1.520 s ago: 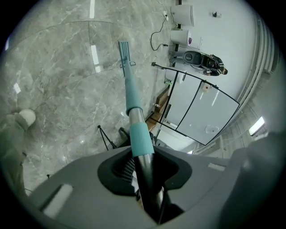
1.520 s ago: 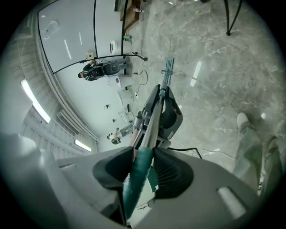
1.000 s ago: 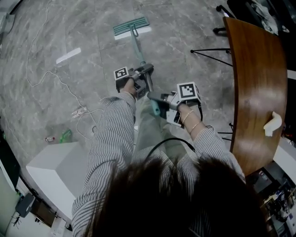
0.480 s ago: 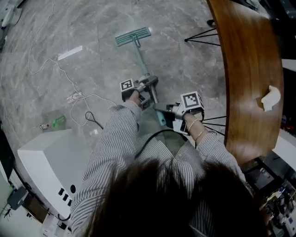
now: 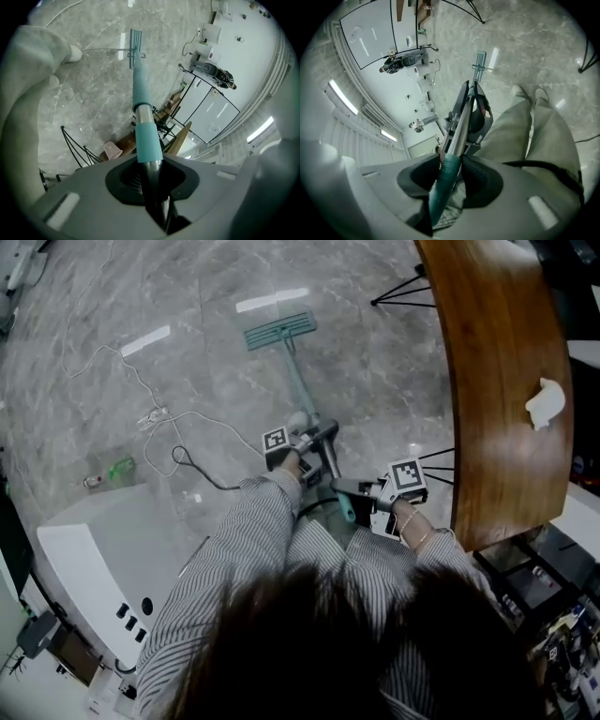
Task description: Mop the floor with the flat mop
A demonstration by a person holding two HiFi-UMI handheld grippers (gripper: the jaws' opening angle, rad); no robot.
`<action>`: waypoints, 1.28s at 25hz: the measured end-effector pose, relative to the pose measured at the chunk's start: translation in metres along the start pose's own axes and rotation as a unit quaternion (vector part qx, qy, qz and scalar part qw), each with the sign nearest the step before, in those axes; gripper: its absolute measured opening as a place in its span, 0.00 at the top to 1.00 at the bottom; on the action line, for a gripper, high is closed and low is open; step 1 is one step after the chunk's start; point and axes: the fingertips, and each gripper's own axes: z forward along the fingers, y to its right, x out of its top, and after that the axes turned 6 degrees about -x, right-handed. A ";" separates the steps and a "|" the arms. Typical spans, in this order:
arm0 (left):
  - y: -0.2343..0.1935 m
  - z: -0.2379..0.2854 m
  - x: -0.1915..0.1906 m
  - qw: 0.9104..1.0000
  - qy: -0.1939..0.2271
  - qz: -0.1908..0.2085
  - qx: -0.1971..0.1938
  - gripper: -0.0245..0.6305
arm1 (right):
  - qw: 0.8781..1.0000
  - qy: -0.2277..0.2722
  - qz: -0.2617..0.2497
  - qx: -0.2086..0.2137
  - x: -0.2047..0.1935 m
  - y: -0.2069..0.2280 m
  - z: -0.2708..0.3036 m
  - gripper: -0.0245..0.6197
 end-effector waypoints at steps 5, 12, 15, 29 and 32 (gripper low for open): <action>-0.013 -0.017 -0.021 1.000 -0.022 -0.003 0.011 0.87 | 1.000 -0.002 -0.003 -0.009 -0.026 0.008 -0.003 0.74; -0.014 -0.027 -0.021 1.000 -0.018 0.010 0.005 0.86 | 1.000 -0.006 -0.003 -0.001 -0.034 0.009 0.005 0.74; -0.011 -0.029 -0.018 1.000 -0.015 0.008 -0.001 0.86 | 1.000 -0.012 -0.004 -0.008 -0.034 0.008 0.009 0.74; 0.000 -0.012 -0.003 0.999 -0.044 0.010 0.011 0.86 | 1.000 -0.019 -0.013 -0.008 -0.009 -0.001 0.013 0.73; 0.008 -0.005 0.004 0.999 -0.048 0.012 0.012 0.86 | 1.000 -0.017 -0.007 -0.003 0.001 -0.010 0.015 0.73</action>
